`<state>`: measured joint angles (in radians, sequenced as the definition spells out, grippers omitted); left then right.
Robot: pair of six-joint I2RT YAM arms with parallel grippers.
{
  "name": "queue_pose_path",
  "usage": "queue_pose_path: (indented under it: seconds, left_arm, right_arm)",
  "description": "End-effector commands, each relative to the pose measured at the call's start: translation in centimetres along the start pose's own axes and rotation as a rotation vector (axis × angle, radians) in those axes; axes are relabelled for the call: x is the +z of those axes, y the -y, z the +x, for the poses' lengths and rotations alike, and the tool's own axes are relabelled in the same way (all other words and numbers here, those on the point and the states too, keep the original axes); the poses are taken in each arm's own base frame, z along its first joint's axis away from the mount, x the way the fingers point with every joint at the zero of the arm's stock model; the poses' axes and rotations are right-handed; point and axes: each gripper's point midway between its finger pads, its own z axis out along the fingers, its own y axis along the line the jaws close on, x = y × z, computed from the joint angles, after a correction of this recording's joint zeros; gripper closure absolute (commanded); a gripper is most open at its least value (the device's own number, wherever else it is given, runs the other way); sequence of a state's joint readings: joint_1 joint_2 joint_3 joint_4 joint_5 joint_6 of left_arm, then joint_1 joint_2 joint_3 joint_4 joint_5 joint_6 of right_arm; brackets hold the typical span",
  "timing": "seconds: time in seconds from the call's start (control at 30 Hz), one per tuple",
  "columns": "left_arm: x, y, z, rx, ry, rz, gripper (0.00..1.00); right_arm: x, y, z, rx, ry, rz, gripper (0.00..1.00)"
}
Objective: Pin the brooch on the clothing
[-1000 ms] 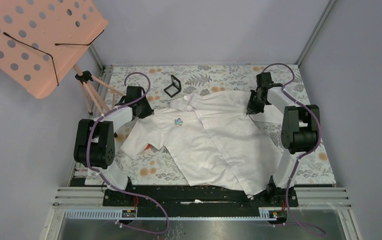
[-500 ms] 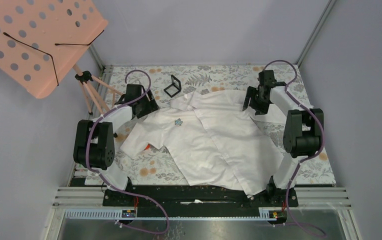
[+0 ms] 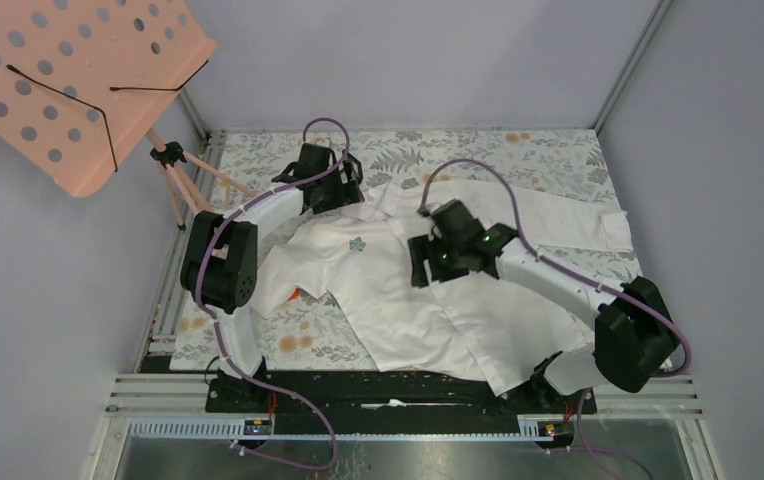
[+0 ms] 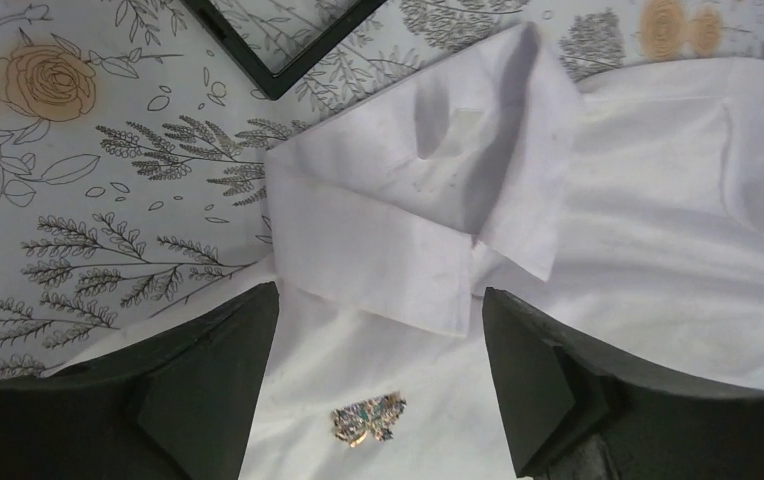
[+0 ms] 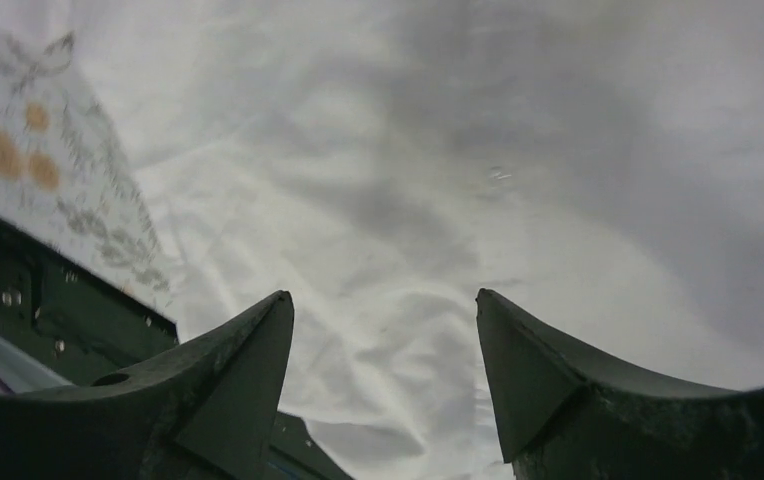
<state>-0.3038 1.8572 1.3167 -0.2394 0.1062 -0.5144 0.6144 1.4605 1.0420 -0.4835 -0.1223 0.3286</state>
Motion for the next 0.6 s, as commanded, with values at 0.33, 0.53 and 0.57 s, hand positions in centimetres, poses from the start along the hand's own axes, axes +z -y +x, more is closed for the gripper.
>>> queue_pose_path:
  seconds: [0.33, 0.53, 0.57]
  left_arm:
    - [4.4, 1.2, 1.1, -0.122, -0.095, 0.065, 0.20]
    - [5.7, 0.4, 0.3, -0.100, -0.090, 0.016, 0.48]
    - [5.9, 0.3, 0.2, -0.098, -0.088, 0.012, 0.52]
  right_arm:
    - [2.0, -13.9, 8.8, -0.383, -0.027, -0.224, 0.25]
    - [3.6, -16.0, 10.9, -0.495, -0.053, -0.205, 0.25]
    - [4.0, -16.1, 11.2, -0.514, -0.052, -0.190, 0.25]
